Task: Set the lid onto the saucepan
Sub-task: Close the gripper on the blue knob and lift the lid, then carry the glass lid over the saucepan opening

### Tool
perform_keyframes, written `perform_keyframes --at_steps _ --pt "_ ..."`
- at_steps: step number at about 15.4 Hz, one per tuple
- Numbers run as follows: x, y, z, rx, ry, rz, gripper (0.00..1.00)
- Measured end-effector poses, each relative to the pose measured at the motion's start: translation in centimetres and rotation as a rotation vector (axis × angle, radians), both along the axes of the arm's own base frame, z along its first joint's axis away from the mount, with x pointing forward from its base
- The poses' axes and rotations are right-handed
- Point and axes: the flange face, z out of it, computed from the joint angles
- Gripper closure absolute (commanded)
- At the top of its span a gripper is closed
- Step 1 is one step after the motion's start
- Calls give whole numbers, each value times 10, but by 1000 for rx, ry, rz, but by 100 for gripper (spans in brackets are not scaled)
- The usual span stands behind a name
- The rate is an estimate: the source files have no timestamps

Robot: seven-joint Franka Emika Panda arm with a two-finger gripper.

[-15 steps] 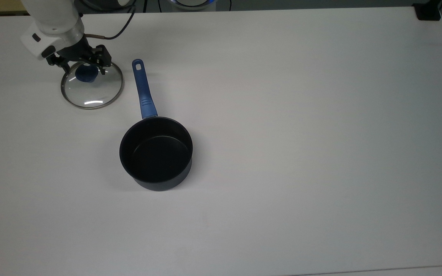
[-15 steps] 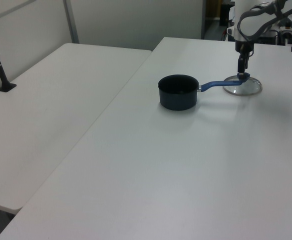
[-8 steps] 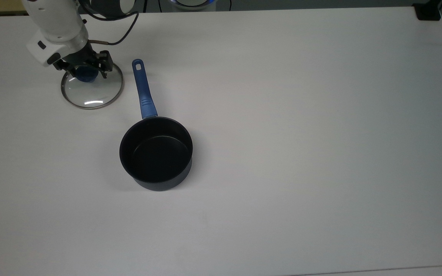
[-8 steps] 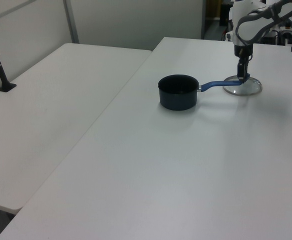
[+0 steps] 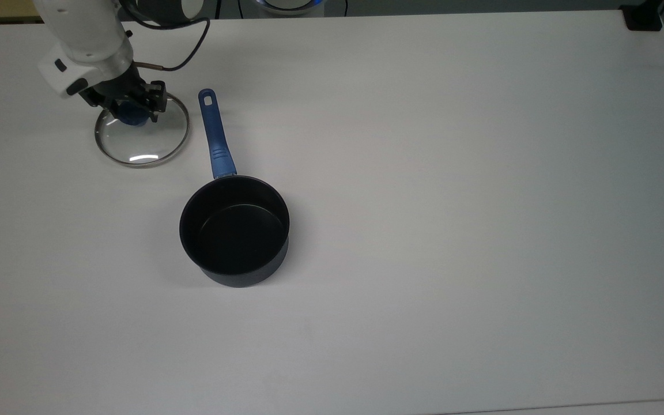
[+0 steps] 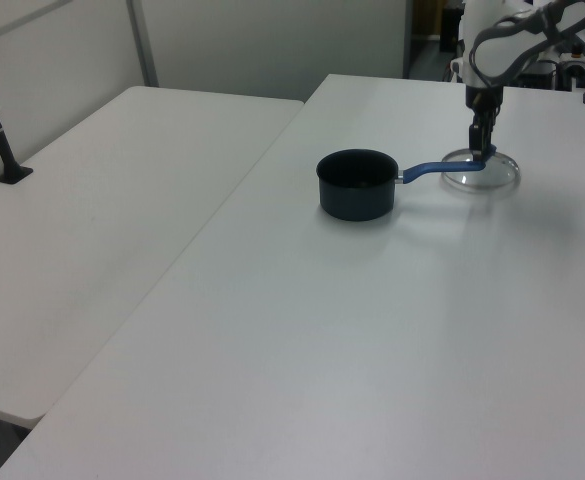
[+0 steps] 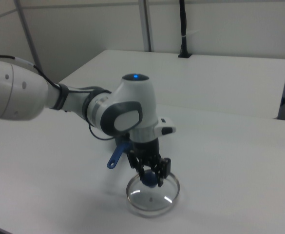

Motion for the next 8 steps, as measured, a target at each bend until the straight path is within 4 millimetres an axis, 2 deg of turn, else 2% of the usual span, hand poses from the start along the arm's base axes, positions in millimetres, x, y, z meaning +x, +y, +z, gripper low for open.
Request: perform_keyframes --at_steps 2,3,4,5,7,8 --pt "6 -4 30 -1 -14 -9 55" --pt "10 -7 62 -1 -26 -18 55" --pt "13 -9 85 6 -42 -38 55" --pt "18 -8 120 29 -75 -84 55" --pt "29 -1 168 64 -130 -189 55" --pt "33 5 181 70 -144 -234 54"
